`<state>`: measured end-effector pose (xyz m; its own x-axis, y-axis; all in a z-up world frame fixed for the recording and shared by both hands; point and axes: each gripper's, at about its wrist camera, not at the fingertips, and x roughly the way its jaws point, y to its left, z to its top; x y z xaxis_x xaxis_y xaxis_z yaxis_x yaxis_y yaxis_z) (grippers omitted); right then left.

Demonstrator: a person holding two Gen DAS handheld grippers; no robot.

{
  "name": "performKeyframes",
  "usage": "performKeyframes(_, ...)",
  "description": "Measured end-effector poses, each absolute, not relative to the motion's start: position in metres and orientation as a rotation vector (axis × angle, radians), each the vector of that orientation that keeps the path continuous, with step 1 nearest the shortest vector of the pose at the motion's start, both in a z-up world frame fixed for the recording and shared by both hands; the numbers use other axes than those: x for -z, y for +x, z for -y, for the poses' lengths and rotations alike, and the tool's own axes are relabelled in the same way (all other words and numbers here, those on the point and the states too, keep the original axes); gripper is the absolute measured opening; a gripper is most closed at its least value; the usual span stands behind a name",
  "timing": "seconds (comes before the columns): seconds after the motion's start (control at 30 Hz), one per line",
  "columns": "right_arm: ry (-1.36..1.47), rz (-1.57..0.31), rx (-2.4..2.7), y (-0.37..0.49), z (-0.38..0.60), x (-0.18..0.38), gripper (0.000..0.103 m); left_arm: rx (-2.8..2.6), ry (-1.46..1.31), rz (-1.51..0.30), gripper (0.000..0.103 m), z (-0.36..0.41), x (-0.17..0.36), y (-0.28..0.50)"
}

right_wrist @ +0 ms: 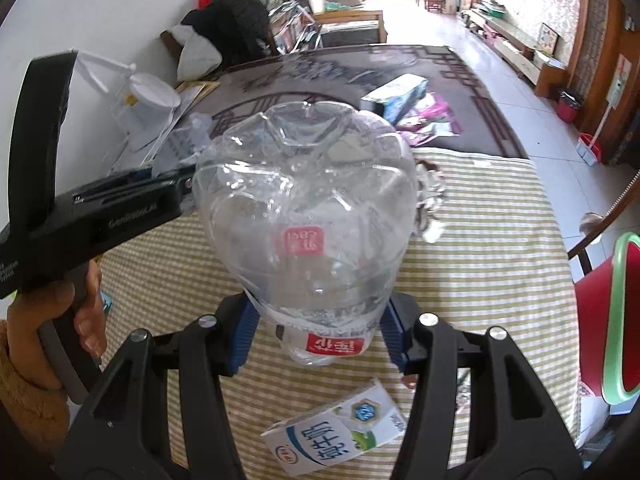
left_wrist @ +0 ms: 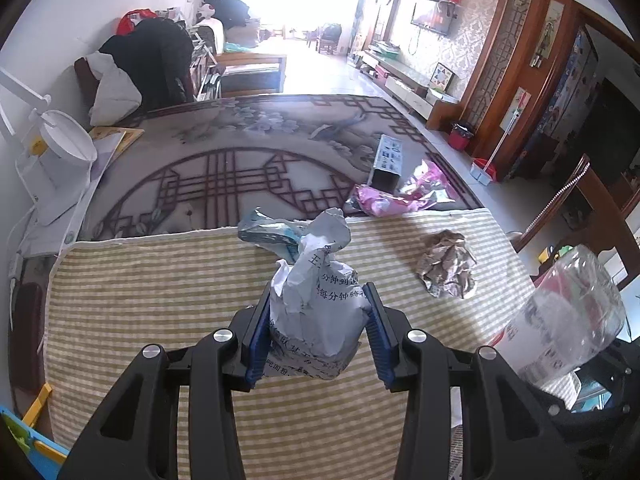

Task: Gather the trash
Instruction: 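Carry the plastic bottle and white paper over the red bucket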

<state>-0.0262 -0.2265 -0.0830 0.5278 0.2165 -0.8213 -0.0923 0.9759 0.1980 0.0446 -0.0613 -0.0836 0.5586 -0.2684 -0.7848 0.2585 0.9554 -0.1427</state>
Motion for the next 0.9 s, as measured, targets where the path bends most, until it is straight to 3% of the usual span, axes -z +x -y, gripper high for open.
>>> performKeyframes(0.9, 0.233, -0.874, -0.078, -0.059, 0.386, 0.049, 0.052, 0.378, 0.078, -0.891, 0.04, 0.206, 0.059, 0.016)
